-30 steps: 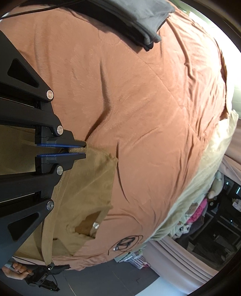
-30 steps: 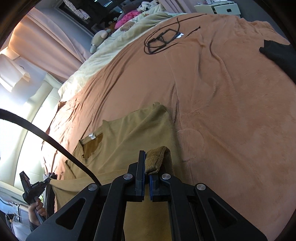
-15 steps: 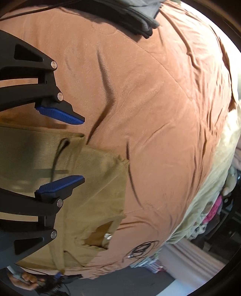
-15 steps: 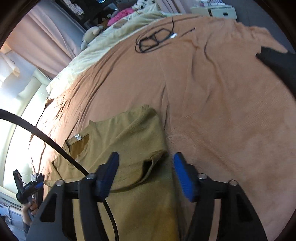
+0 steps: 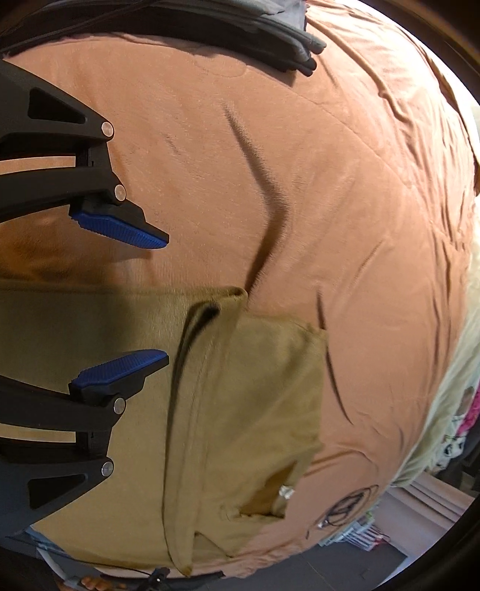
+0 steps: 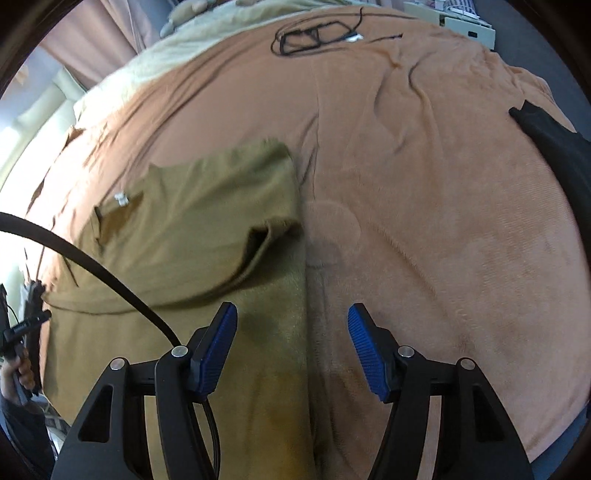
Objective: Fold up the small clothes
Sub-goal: 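Close both grippers on the new folded edge of the shirt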
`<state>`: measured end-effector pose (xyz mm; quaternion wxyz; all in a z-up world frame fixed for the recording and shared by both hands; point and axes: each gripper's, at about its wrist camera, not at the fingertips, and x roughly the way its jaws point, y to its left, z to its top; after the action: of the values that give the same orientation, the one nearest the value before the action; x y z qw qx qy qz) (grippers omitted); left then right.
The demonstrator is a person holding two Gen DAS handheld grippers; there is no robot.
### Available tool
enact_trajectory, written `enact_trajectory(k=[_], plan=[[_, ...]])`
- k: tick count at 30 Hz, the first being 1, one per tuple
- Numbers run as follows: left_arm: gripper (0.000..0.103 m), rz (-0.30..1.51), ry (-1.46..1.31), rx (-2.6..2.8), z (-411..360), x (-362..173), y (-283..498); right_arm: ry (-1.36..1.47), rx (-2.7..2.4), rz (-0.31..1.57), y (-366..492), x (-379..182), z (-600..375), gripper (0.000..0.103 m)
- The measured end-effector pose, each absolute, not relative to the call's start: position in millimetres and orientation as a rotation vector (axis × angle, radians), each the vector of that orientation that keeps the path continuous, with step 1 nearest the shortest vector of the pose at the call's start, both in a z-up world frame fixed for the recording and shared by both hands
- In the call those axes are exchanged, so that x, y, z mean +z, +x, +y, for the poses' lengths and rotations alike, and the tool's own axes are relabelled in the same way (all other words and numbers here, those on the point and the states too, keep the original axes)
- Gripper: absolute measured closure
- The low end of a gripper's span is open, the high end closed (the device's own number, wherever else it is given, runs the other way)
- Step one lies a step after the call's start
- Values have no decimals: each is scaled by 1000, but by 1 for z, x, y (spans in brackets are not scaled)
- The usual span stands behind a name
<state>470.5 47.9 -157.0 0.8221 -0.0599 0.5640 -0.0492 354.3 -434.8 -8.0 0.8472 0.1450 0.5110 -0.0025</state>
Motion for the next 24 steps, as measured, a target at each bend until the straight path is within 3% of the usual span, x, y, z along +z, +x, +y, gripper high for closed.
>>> enact_trajectory(k=[15, 24], plan=[[46, 1172, -71, -106, 42, -171, 531, 228, -45, 1047, 420, -16, -438, 44], [65, 1157, -136, -184, 46, -174, 539, 251, 2, 996, 433, -22, -432, 77]])
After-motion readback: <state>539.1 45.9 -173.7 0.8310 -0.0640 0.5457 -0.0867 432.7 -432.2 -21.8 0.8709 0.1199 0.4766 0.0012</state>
